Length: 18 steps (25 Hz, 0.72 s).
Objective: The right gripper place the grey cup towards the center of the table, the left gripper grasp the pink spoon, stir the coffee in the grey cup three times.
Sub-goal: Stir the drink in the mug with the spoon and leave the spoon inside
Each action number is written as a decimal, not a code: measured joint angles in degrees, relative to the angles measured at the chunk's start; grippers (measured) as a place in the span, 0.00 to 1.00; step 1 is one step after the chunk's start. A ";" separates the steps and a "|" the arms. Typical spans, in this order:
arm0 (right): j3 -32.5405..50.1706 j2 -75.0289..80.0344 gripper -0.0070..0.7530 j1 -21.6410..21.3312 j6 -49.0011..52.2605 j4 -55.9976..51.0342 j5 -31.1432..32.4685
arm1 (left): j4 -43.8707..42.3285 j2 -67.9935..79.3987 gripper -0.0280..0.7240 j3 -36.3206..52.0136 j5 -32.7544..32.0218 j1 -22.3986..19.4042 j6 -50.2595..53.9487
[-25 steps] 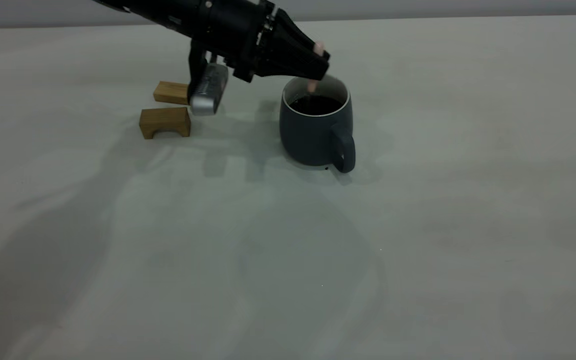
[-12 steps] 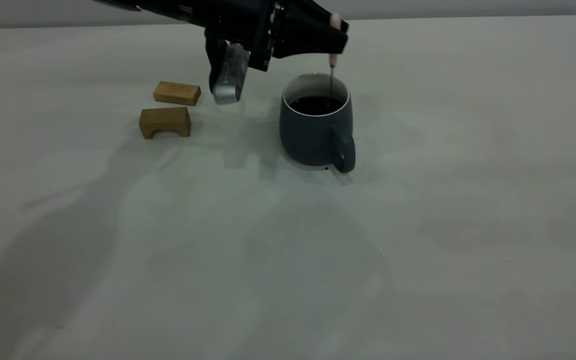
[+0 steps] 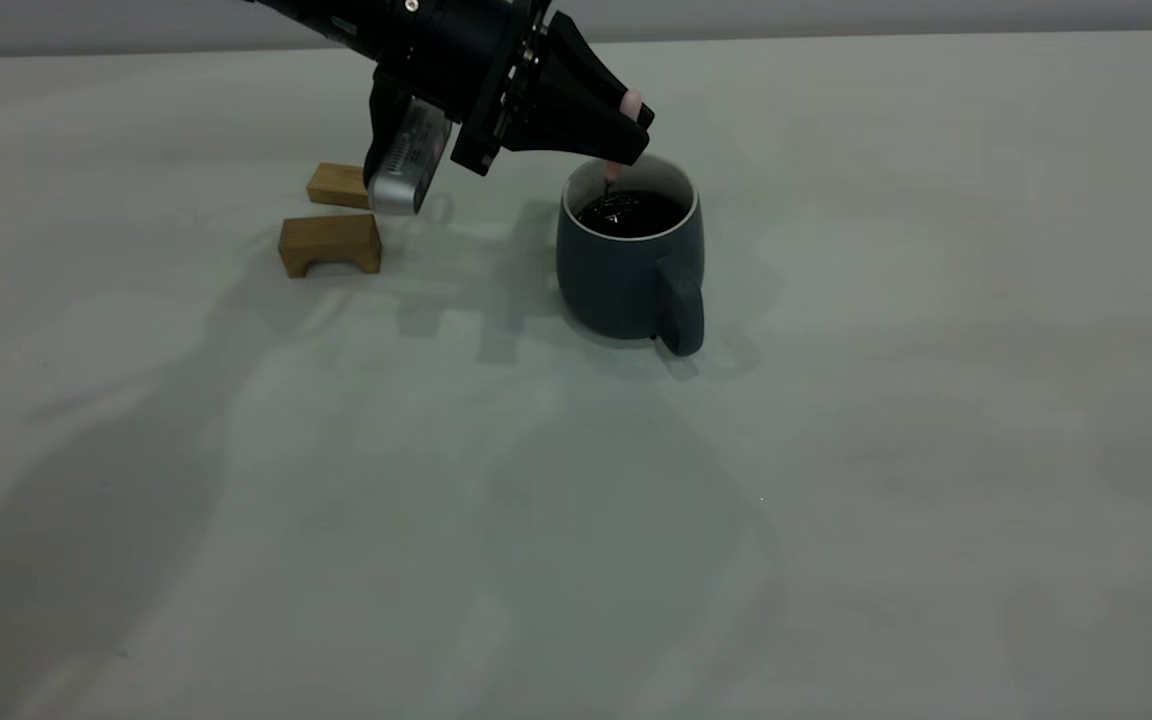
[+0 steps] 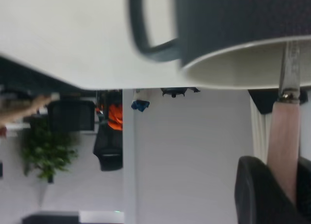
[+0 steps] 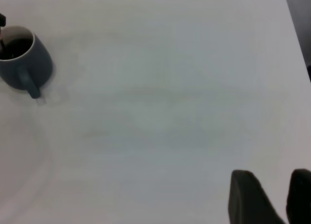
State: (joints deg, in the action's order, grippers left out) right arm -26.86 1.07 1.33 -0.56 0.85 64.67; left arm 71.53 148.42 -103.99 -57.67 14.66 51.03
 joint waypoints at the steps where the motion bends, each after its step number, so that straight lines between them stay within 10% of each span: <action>1: 0.00 0.00 0.32 0.00 0.00 0.00 0.00 | 0.46 0.00 0.25 0.00 0.30 0.00 -1.94; 18: 0.00 0.00 0.32 0.00 -0.06 0.00 0.00 | 1.74 0.00 0.25 0.00 -5.57 4.21 -5.87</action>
State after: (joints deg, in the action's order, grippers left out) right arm -26.86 1.07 1.33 -0.63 0.85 64.67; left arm 73.27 148.42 -103.99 -63.24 18.87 45.16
